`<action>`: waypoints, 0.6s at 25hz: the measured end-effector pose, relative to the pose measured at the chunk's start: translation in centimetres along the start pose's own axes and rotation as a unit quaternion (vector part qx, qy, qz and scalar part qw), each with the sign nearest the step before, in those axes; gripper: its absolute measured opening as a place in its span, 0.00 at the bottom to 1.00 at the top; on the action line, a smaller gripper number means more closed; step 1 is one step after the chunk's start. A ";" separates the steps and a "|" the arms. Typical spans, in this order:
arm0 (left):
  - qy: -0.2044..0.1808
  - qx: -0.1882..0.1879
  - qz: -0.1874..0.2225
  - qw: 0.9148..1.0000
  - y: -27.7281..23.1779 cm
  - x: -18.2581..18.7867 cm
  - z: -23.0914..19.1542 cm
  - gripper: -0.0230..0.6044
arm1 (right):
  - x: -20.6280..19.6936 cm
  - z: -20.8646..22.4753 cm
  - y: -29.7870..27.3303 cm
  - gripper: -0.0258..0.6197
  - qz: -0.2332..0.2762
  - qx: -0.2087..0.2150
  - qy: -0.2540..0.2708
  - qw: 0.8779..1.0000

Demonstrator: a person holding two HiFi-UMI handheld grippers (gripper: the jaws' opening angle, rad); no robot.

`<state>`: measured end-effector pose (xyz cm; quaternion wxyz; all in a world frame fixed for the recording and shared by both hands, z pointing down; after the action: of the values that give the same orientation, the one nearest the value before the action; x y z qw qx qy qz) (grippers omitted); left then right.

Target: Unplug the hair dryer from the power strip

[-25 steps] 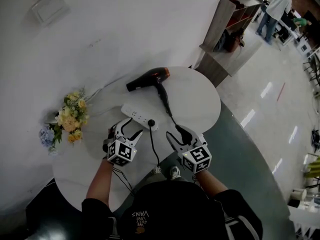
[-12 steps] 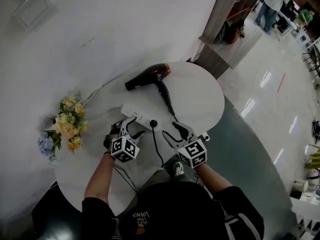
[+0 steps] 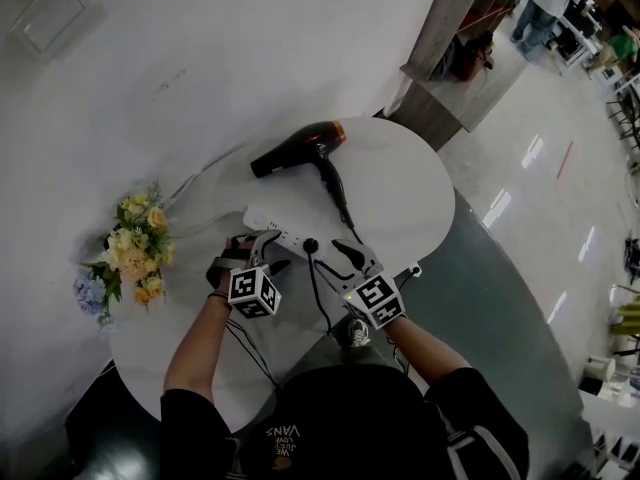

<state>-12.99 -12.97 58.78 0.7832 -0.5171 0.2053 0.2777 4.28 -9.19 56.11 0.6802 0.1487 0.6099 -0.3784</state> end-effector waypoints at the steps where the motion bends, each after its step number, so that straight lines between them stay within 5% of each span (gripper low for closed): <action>1: -0.006 -0.006 -0.003 1.000 -0.1 0.0 0.0 0.53 | -0.1 0.0 -0.3 0.36 -0.001 0.005 0.004 1.000; 6: -0.037 -0.030 -0.022 0.999 -0.3 -0.4 0.1 0.53 | -0.2 -0.1 -1.9 0.36 -0.002 0.027 0.042 0.999; 15: -0.033 -0.042 -0.021 0.998 -0.4 -0.4 -0.1 0.53 | -0.8 0.3 -4.0 0.31 -0.013 0.067 0.102 0.992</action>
<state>-13.04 -13.27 59.23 0.7728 -0.5442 0.1566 0.2867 1.75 -11.84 57.98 0.5979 0.2235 0.6514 -0.4101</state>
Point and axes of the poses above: the fingertips, and each gripper's own axes: y backward along the fingers, z to its right, x out of its top, the point moved 9 cm from there along y, backward along the fingers, and after that the axes turned 12 degrees about z, right-handed, at the moved point
